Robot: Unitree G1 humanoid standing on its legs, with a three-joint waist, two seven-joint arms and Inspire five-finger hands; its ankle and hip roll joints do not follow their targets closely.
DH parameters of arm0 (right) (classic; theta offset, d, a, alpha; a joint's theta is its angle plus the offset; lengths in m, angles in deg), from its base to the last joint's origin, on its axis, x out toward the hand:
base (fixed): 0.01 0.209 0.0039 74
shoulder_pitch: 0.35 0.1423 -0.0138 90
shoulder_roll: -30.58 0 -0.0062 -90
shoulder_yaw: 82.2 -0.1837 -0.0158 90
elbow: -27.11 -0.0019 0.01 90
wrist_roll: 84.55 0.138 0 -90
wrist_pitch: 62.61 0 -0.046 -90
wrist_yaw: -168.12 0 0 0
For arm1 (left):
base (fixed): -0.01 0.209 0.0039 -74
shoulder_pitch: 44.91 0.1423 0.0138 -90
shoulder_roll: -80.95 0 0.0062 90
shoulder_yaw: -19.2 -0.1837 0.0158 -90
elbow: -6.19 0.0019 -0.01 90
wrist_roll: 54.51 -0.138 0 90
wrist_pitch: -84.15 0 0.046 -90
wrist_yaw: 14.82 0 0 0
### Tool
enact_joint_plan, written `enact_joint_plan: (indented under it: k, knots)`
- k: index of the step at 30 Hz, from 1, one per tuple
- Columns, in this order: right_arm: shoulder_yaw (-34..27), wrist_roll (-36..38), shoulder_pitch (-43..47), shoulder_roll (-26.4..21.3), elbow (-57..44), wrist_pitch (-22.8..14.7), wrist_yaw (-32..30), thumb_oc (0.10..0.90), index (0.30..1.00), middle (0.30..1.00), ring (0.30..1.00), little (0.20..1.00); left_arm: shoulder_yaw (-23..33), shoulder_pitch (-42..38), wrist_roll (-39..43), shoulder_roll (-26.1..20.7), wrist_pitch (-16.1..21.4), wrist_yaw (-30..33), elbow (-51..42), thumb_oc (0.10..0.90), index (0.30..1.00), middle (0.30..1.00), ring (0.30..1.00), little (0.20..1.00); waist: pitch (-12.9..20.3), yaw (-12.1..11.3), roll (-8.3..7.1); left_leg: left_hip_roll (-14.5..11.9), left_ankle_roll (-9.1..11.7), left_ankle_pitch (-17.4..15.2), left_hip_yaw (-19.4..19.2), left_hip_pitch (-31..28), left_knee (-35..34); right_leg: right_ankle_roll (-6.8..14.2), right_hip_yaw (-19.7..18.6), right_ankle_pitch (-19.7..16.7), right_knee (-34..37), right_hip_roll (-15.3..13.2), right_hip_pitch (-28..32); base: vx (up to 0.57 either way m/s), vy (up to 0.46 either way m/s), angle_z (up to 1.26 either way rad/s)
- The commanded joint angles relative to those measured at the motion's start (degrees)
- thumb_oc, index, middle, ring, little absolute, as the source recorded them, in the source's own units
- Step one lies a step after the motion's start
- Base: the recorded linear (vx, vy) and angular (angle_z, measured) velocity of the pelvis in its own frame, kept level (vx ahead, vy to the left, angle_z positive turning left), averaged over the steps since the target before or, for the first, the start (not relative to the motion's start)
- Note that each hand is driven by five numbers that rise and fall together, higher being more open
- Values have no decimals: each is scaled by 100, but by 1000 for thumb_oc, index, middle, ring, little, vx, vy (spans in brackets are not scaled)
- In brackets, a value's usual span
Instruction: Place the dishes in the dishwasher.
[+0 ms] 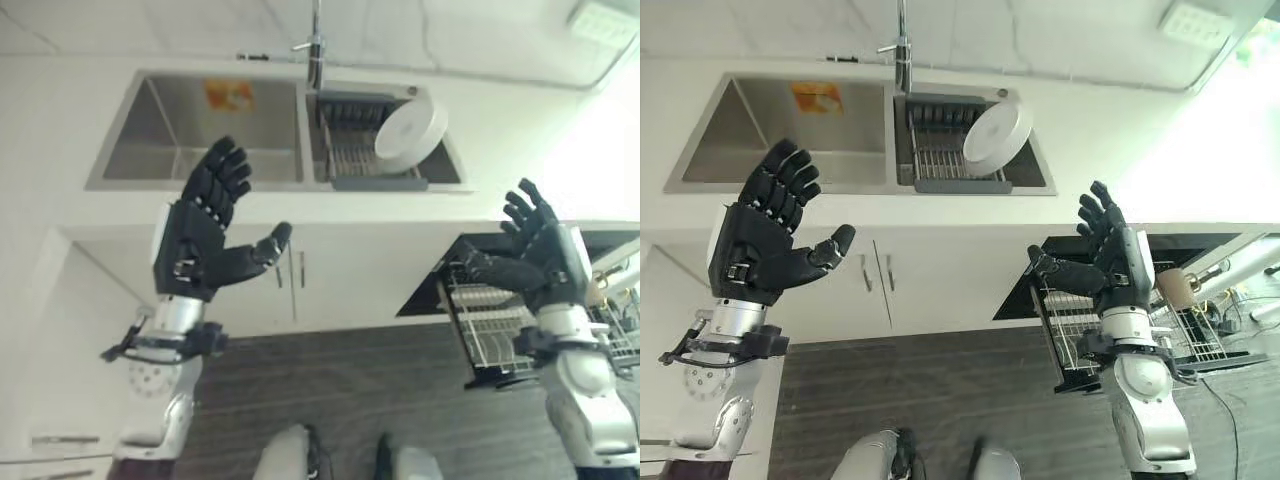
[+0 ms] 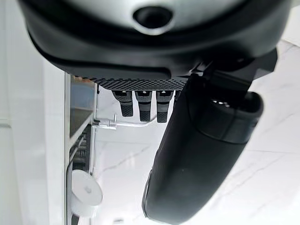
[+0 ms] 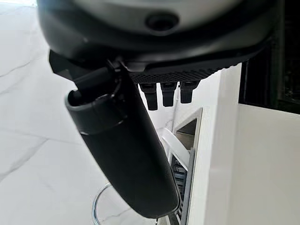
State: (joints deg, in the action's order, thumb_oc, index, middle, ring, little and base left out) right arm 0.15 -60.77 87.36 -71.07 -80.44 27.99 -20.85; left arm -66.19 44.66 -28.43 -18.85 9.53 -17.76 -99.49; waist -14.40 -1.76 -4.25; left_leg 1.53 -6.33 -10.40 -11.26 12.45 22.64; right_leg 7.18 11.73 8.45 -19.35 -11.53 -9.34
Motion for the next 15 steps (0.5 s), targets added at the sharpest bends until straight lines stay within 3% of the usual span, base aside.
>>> enact_joint_plan:
  k: [1, 7, 10, 11, 12, 15]
  knots:
    - [-331, 148, 552, -256, -363, -680, -104, 800, 900, 900, 900, 900, 5, -325, -227, -45, 620, -47, -762, 800, 900, 900, 900, 900, 637, 80, 94, -684, 858, -125, 365, -675, -545, 71, 30, -134, 216, 175, 307, 53, -195, 5]
    - [-244, 113, 668, -266, -366, -499, -168, 800, 900, 900, 900, 900, -29, -319, -75, -34, 749, 63, -740, 800, 900, 900, 900, 900, 656, 137, 238, -897, 1066, 51, 376, -691, -545, -136, -105, 9, 216, 460, 325, 66, -192, 10]
    - [-271, 373, 758, -341, -274, -489, -39, 800, 900, 900, 900, 900, -45, -328, -535, -84, 955, 241, -682, 800, 900, 900, 900, 900, 621, 179, 241, -905, 1141, 191, 224, -855, -545, -246, -123, 24, 216, 529, 325, 91, -245, 1]
    - [-200, 308, 739, -326, -292, -496, 39, 800, 900, 900, 900, 900, -70, -319, -477, -55, 997, 134, -682, 800, 900, 900, 900, 900, 516, 148, 127, -817, 1213, 827, 61, -1038, -545, -334, -174, -17, 216, 458, 377, 184, -356, 11]
    - [-160, 244, 722, -295, -340, -528, 85, 800, 900, 900, 900, 900, -70, -269, -698, -22, 1080, 107, -720, 800, 900, 900, 900, 900, 394, 107, 41, -706, 1205, 1078, 72, -1022, -520, -382, -303, -18, 216, 419, 473, 210, -226, 9]
    - [-113, 165, 731, -192, -386, -513, 13, 800, 900, 900, 900, 900, -91, -209, -721, -22, 1059, 42, -758, 800, 900, 900, 900, 900, 304, 119, 240, -897, 1149, 718, 17, -469, -545, -281, -451, 93, 216, 638, 610, 158, 76, 9]
